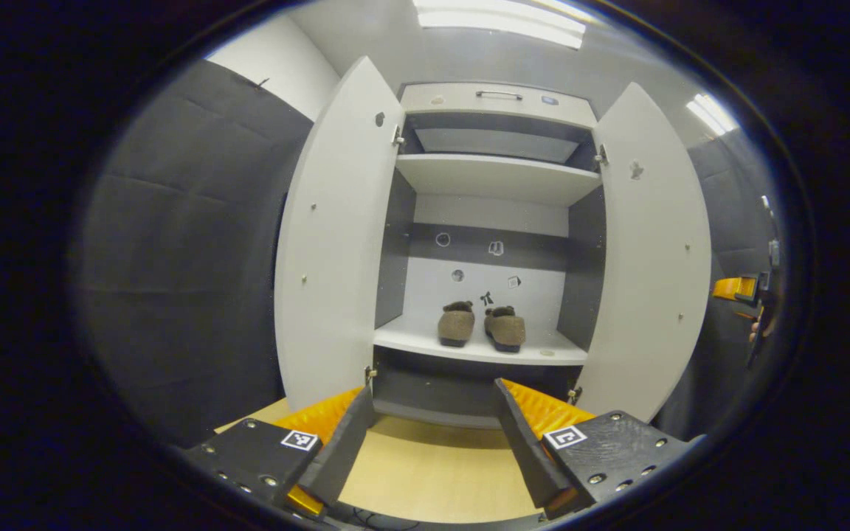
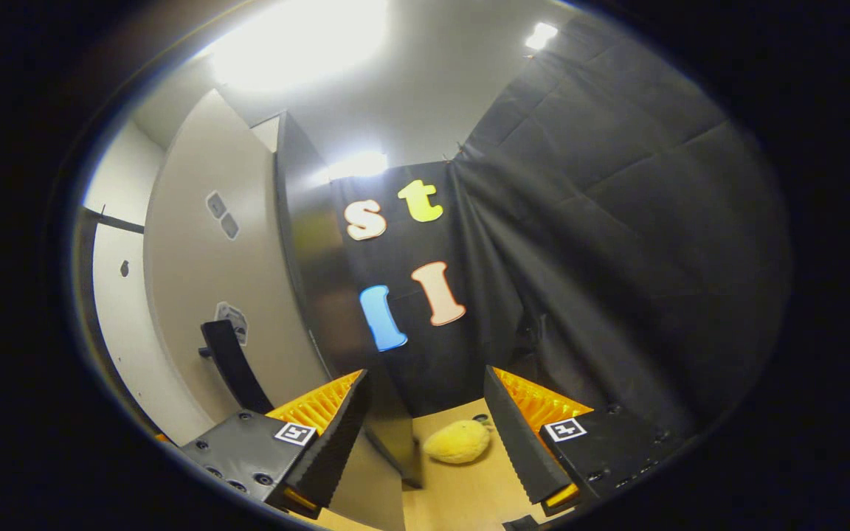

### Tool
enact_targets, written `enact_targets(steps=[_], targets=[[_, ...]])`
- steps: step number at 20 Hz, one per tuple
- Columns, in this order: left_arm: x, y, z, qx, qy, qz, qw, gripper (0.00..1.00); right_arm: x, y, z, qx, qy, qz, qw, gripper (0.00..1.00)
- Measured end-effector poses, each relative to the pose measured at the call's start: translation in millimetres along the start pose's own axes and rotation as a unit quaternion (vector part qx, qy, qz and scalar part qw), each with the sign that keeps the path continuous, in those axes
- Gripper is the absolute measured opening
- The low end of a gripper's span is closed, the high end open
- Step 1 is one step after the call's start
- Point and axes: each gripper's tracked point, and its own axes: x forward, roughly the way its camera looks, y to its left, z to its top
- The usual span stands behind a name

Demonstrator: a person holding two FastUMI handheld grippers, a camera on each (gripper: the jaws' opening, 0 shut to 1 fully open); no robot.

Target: Grab one shoe with the right hand and put it into the shoe cabinet, grab the other shoe with the left hand and put it into the shoe cabinet; then close the right door with the right hand and the left door with the left hand.

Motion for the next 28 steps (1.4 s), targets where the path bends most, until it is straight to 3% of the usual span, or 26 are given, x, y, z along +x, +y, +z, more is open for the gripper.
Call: enact_targets(steps=[1, 5, 10, 14, 17, 19, 20, 21, 22, 23, 24, 26, 27, 28], targets=[[-1, -4, -1, 0.003, 0.001, -0.005, 1.000, 0.94, 2, 8, -3, -0.002, 0.007, 0.011, 1.000, 0.96], [0, -5, -10, 0.007, 0.009, -0.019, 1.000, 0.94, 8, 38, -15, -0.008, 0.033, 0.042, 0.999, 0.96], [10, 13, -39, 0.010, 0.053, -0.048, 0.997, 0.95, 6, 33, -15, -0.030, 0.030, 0.011, 0.999, 0.96], [26, 30, -50, 0.023, 0.064, -0.101, 0.992, 0.94, 2, 34, -5, -0.086, 0.016, -0.021, 0.996, 0.96], [42, 43, -54, 0.014, 0.070, -0.136, 0.988, 0.94, -2, 34, 2, -0.142, 0.011, -0.053, 0.988, 0.96], [50, 53, -50, 0.014, 0.063, -0.156, 0.986, 0.94, -8, 34, 11, -0.195, 0.001, -0.085, 0.977, 0.96], [53, 58, -48, 0.015, 0.058, -0.161, 0.985, 0.94, -9, 36, 13, -0.214, -0.002, -0.095, 0.972, 0.89], [56, 63, -45, 0.012, 0.053, -0.166, 0.985, 0.94, -10, 38, 13, -0.224, -0.001, -0.099, 0.970, 0.89], [57, 68, -45, 0.009, 0.052, -0.168, 0.984, 0.94, -11, 41, 13, -0.219, 0.002, -0.095, 0.971, 0.96], [59, 72, -46, 0.006, 0.052, -0.168, 0.984, 0.87, -9, 47, 13, -0.196, -0.001, -0.085, 0.977, 0.96], [58, 77, -45, 0.004, 0.052, -0.165, 0.985, 0.87, -9, 57, 13, -0.172, -0.007, -0.076, 0.982, 0.85], [55, 84, -44, -0.002, 0.052, -0.161, 0.986, 0.96, -13, 62, 19, -0.178, -0.013, -0.080, 0.981, 0.80], [53, 86, -43, -0.006, 0.051, -0.160, 0.986, 1.00, -16, 64, 20, -0.188, -0.017, -0.084, 0.978, 0.84], [48, 87, -43, -0.009, 0.051, -0.158, 0.986, 1.00, -17, 70, 17, -0.186, -0.014, -0.079, 0.979, 0.80]])
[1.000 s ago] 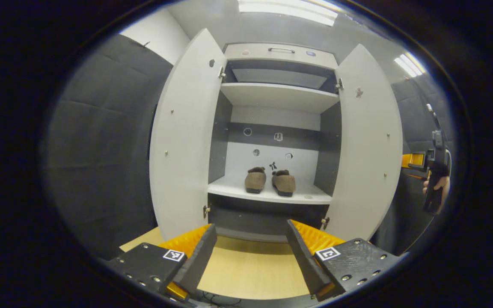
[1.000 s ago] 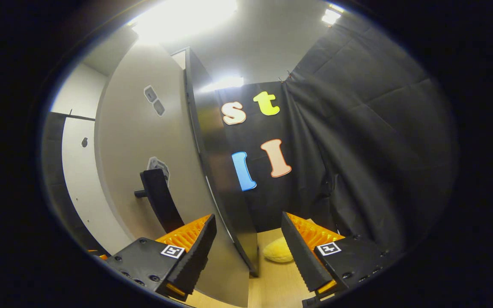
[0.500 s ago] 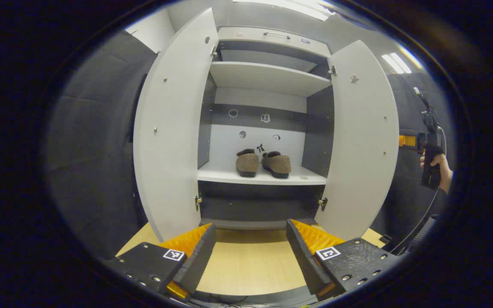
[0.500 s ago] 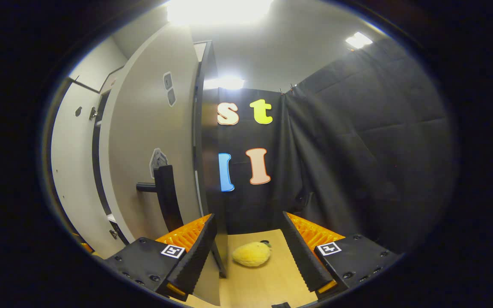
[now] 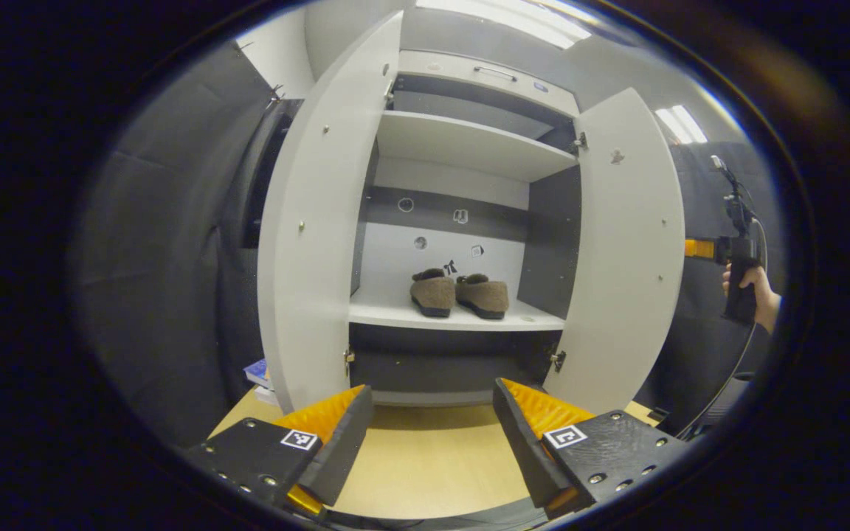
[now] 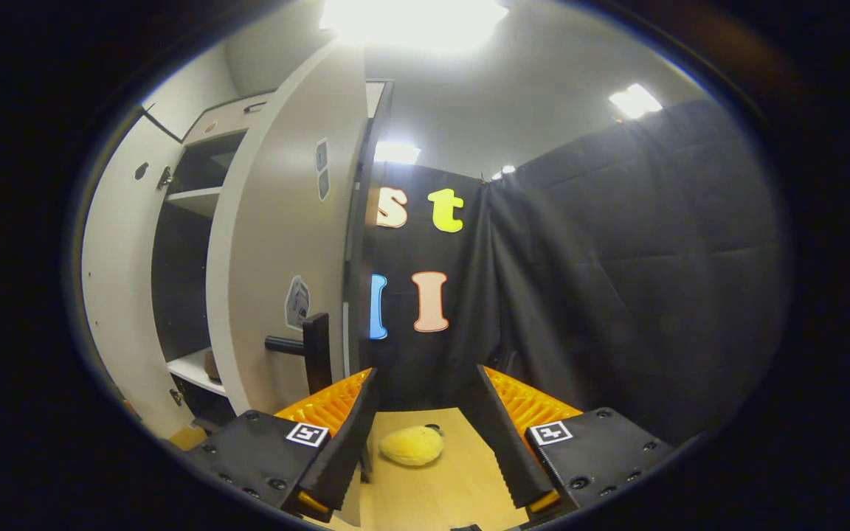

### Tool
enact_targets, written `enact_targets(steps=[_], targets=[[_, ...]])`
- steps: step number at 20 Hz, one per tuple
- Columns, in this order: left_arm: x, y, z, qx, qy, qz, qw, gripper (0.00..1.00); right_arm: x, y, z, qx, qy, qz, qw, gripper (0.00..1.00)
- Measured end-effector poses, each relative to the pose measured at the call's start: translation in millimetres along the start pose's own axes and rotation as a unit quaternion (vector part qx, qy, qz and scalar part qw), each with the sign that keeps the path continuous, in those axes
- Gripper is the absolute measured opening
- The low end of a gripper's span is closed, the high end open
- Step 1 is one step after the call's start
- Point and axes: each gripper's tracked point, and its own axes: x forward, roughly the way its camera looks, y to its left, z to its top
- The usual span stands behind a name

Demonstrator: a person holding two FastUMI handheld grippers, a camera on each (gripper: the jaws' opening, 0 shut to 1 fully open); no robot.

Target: Grab one shoe with the right hand and put it into the shoe cabinet, grab the other shoe with the left hand and put it into the shoe cabinet; then close the right door with the right hand and the left door with the left hand.

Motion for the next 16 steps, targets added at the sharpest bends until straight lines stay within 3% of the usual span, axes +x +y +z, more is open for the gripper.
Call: enact_targets(steps=[1, 2, 3, 5, 6, 7, 11, 13, 14, 15, 16], targets=[[-3, 0, 0, -0.002, -0.001, 0.000, 1.000, 1.00, -2, 12, -2, 0.014, 0.002, 0.015, 1.000, 0.80], [-7, 0, -1, -0.004, -0.001, 0.001, 1.000, 0.88, -4, 24, -1, 0.023, 0.002, 0.031, 0.999, 0.80], [-8, 1, -2, -0.004, 0.000, 0.004, 1.000, 1.00, -4, 32, 1, 0.020, 0.000, 0.042, 0.999, 0.84], [-13, 6, -2, -0.003, 0.001, 0.015, 1.000, 0.88, -5, 51, 5, 0.007, -0.005, 0.059, 0.998, 0.80], [-17, 9, 0, -0.003, -0.001, 0.022, 1.000, 1.00, -5, 62, 4, 0.011, -0.005, 0.069, 0.998, 0.80], [-20, 11, 2, -0.002, -0.004, 0.029, 1.000, 1.00, -5, 70, 2, 0.018, -0.003, 0.076, 0.997, 0.84], [-33, 24, 0, -0.009, -0.006, 0.059, 0.998, 1.00, 8, 102, 3, 0.035, 0.000, 0.114, 0.993, 0.81], [-41, 33, -1, -0.014, -0.004, 0.076, 0.997, 1.00, 9, 136, 5, 0.036, -0.001, 0.138, 0.990, 0.84], [-44, 37, -1, -0.018, -0.004, 0.085, 0.996, 0.88, 7, 151, 5, 0.036, 0.000, 0.150, 0.988, 0.80], [-49, 42, -3, -0.020, -0.004, 0.094, 0.995, 0.94, 9, 161, 2, 0.036, 0.004, 0.155, 0.987, 0.84], [-54, 48, -5, -0.023, -0.003, 0.104, 0.994, 0.94, 11, 167, -2, 0.044, 0.013, 0.164, 0.985, 0.86]])
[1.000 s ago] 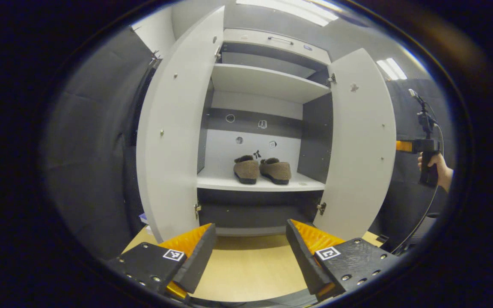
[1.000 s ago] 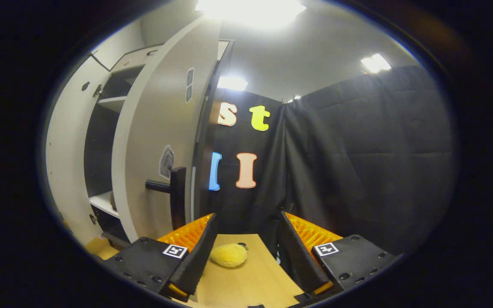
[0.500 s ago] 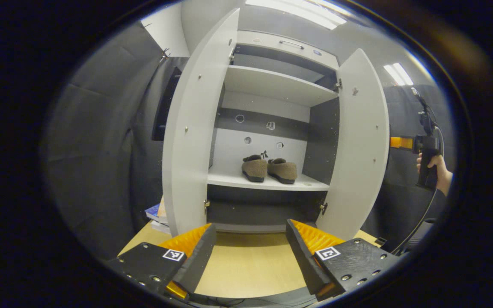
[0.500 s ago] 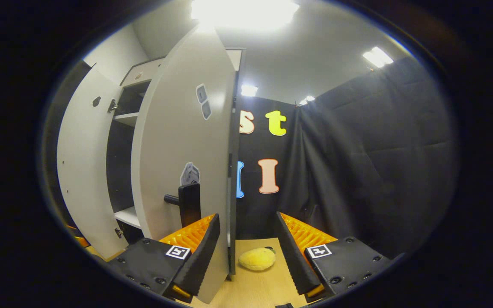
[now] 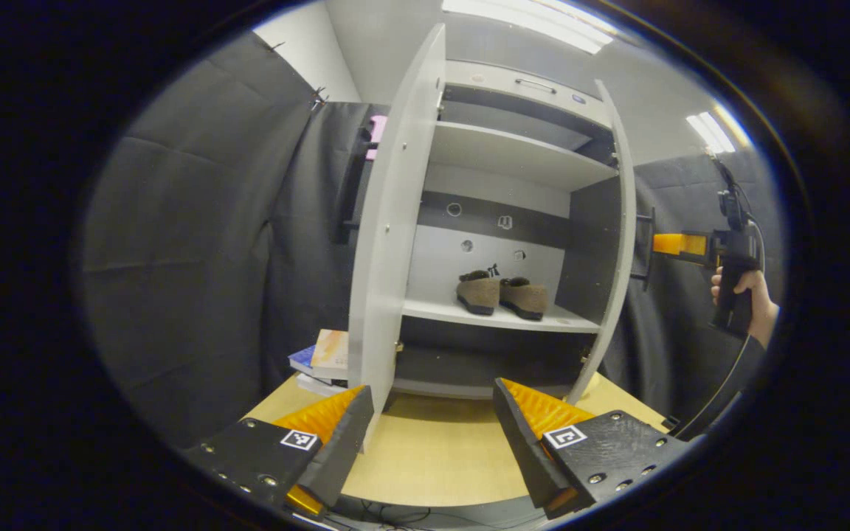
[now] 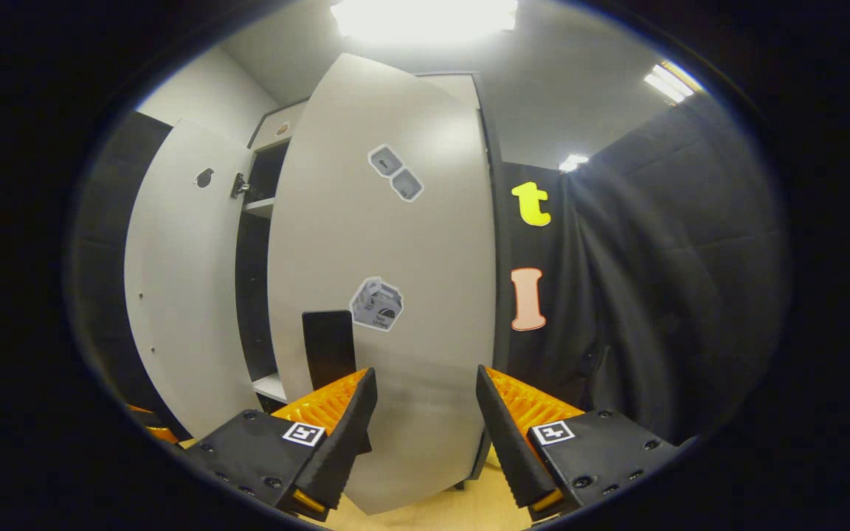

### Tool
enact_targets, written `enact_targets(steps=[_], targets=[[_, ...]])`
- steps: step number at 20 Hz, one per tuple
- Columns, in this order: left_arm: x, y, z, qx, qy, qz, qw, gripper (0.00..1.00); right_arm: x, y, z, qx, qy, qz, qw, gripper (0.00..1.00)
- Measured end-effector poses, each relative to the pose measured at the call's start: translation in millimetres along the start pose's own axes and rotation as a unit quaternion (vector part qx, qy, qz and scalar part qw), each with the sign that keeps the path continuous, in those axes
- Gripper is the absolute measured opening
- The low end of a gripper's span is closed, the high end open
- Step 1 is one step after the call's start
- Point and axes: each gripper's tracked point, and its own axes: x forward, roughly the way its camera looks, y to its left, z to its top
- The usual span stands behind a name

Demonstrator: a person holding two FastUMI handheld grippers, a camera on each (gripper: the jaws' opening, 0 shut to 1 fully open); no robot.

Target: Grab one shoe with the right hand and put it into the shoe cabinet, grab the other shoe with the left hand and put it into the shoe cabinet; then close the right door with the right hand and the left door with the left hand.

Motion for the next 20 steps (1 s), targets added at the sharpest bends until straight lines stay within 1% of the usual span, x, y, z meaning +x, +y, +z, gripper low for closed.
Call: enact_targets(steps=[1, 2, 3, 5, 6, 7, 8, 9, 11, 12, 17, 18, 20], targets=[[-2, 7, 0, -0.002, 0.001, 0.010, 1.000, 1.00, 5, 10, -2, 0.016, 0.006, 0.009, 1.000, 0.94], [-5, 15, 1, -0.002, 0.000, 0.021, 1.000, 0.94, 7, 15, -4, 0.033, 0.006, 0.014, 0.999, 0.94], [-8, 25, 4, 0.000, -0.003, 0.034, 0.999, 0.94, 7, 15, -6, 0.045, 0.005, 0.012, 0.999, 0.97], [-11, 44, 11, 0.008, -0.008, 0.053, 0.999, 0.94, 5, 9, -13, 0.056, 0.006, -0.002, 0.998, 0.96], [-13, 53, 15, 0.011, -0.009, 0.060, 0.998, 0.88, 4, 6, -20, 0.064, 0.014, -0.007, 0.998, 0.96], [-12, 63, 20, 0.013, -0.010, 0.067, 0.998, 0.94, 2, 5, -28, 0.073, 0.026, -0.009, 0.997, 0.92], [-13, 76, 24, 0.014, -0.013, 0.075, 0.997, 0.94, 0, 5, -34, 0.079, 0.033, -0.010, 0.996, 0.92], [-14, 88, 30, 0.016, -0.018, 0.082, 0.996, 0.94, -2, 3, -38, 0.082, 0.036, -0.015, 0.996, 0.95], [-8, 108, 45, 0.015, -0.030, 0.094, 0.995, 0.94, -7, 1, -44, 0.082, 0.038, -0.023, 0.996, 0.95], [-5, 117, 53, 0.012, -0.036, 0.094, 0.995, 1.00, -9, 1, -46, 0.080, 0.039, -0.026, 0.996, 0.95], [16, 153, 95, 0.016, -0.073, 0.095, 0.993, 1.00, -22, 7, -63, 0.066, 0.051, -0.031, 0.996, 0.95], [23, 158, 105, 0.021, -0.080, 0.095, 0.992, 0.87, -25, 8, -67, 0.066, 0.054, -0.033, 0.996, 0.95], [32, 164, 127, 0.029, -0.094, 0.085, 0.991, 0.94, -31, 10, -79, 0.069, 0.065, -0.033, 0.995, 0.95]])
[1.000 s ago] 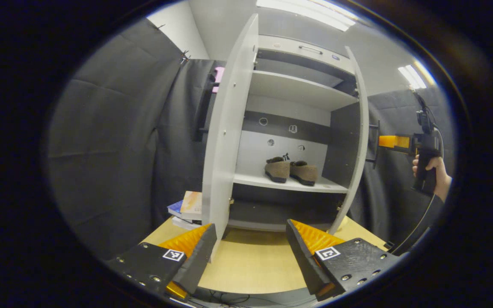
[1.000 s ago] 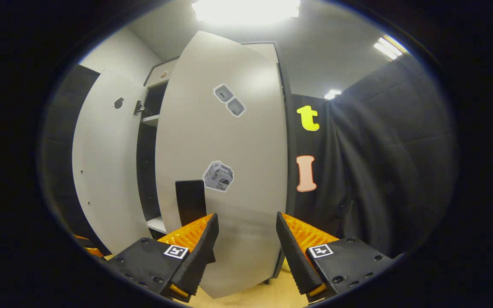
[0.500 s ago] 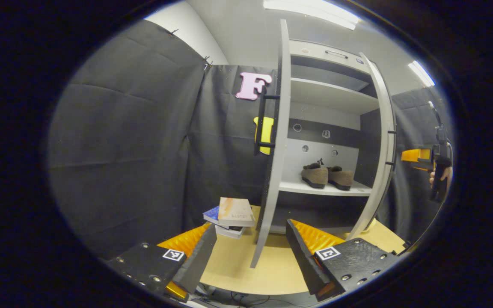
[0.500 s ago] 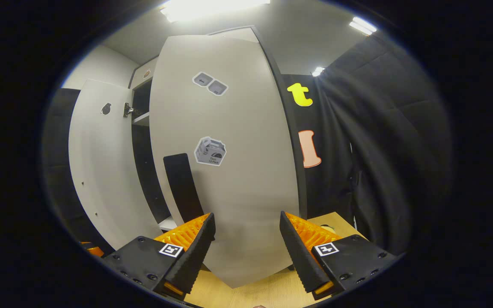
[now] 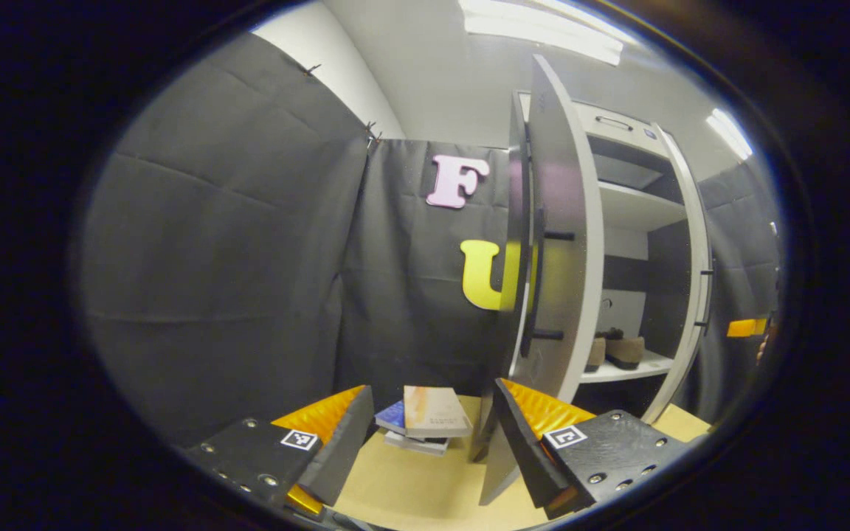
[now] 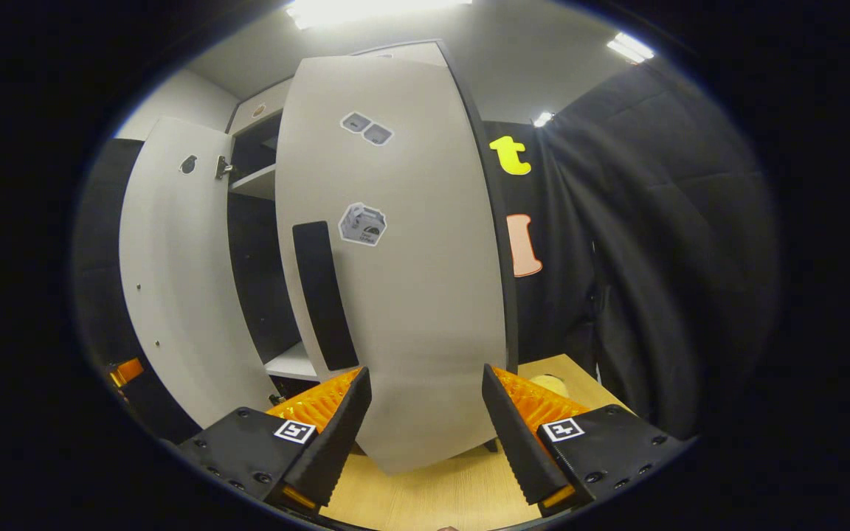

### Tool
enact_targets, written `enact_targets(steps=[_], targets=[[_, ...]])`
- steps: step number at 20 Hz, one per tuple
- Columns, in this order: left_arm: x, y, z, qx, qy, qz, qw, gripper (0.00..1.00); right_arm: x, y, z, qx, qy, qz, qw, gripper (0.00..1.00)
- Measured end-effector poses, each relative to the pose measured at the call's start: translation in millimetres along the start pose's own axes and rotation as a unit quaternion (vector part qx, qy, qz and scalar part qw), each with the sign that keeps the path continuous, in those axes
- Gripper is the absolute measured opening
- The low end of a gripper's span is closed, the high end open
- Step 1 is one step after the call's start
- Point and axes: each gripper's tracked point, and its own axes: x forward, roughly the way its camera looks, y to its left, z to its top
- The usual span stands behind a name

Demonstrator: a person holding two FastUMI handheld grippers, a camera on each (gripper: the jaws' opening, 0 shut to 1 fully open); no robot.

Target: Grab one shoe with the right hand and put it into the shoe cabinet, grab the other shoe with the left hand and put it into the shoe cabinet; then close the right door with the right hand and the left door with the left hand.

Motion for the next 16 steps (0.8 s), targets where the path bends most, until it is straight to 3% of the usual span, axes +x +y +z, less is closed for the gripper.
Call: enact_targets(steps=[2, 6, 7, 9, 11, 15, 16], targets=[[18, 4, 21, 0.002, -0.017, -0.013, 1.000, 1.00, -2, 1, -11, 0.006, 0.010, -0.003, 1.000, 0.95], [52, 6, 49, -0.001, -0.043, -0.037, 0.998, 1.00, -9, 4, -28, 0.017, 0.025, -0.005, 1.000, 0.92], [59, 3, 54, -0.003, -0.045, -0.049, 0.998, 0.94, -10, 3, -31, 0.019, 0.026, -0.007, 0.999, 0.96], [72, -6, 62, -0.002, -0.049, -0.066, 0.997, 0.94, -13, 3, -35, 0.022, 0.027, -0.009, 0.999, 0.95], [76, -10, 65, -0.017, -0.045, -0.082, 0.995, 0.91, -16, 0, -38, 0.022, 0.027, -0.013, 0.999, 0.96], [95, -22, 66, -0.061, -0.038, -0.105, 0.992, 0.97, -19, -7, -45, 0.030, 0.032, -0.022, 0.999, 0.95], [95, -25, 66, -0.062, -0.037, -0.105, 0.992, 0.94, -20, -10, -47, 0.033, 0.033, -0.024, 0.999, 0.95]])
